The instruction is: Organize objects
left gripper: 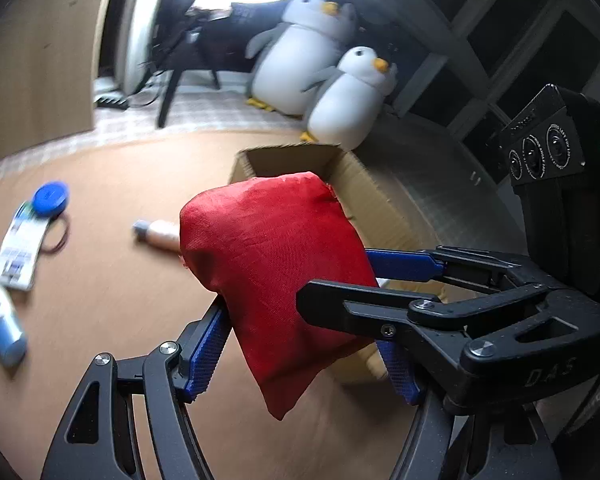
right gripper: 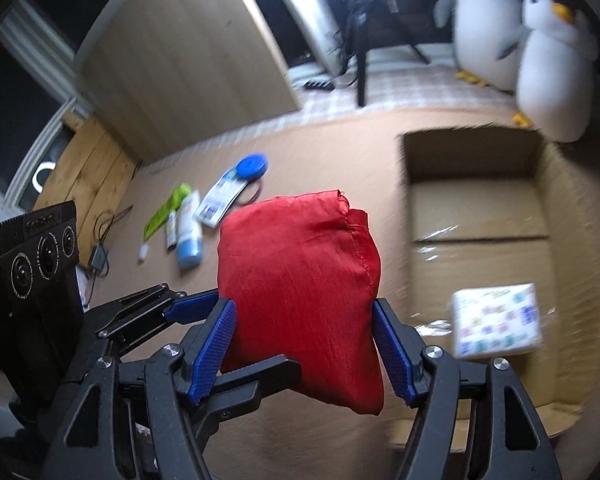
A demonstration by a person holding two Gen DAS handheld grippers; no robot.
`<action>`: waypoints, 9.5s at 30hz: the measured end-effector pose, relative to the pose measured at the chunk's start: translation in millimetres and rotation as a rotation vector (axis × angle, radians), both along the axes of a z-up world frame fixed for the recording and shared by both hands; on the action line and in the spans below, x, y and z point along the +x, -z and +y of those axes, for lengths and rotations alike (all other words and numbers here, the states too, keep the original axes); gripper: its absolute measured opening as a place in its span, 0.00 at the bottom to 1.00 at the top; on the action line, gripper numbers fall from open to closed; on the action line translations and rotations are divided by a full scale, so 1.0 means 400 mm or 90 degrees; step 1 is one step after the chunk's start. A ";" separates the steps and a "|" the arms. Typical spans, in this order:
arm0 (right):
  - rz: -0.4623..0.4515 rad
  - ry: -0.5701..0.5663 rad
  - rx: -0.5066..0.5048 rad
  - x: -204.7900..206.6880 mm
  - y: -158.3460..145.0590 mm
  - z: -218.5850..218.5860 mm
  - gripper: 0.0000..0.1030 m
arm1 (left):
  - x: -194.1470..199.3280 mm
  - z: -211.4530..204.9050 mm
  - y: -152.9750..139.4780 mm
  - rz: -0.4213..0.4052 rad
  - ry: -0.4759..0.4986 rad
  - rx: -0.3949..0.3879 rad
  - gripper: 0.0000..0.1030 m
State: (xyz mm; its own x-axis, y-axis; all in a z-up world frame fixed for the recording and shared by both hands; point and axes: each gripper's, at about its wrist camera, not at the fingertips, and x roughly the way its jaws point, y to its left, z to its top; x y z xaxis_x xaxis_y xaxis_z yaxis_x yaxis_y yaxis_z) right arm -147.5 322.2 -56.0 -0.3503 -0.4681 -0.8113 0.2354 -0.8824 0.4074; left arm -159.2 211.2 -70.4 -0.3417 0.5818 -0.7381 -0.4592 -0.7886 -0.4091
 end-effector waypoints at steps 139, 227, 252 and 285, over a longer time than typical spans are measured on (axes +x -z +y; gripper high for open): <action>-0.004 0.091 0.006 0.111 0.046 -0.026 0.64 | -0.063 -0.237 0.270 -0.148 0.036 -0.048 0.70; 0.081 -0.146 0.119 0.137 0.118 -0.267 0.02 | 0.030 -0.295 0.140 -0.047 0.075 -0.057 0.01; 0.156 0.073 0.157 0.122 -0.069 0.125 0.02 | -0.023 0.144 -0.017 0.030 0.212 0.003 0.02; 0.101 0.131 0.120 0.118 -0.023 0.154 0.47 | -0.022 -0.068 0.066 -0.013 0.072 -0.056 0.51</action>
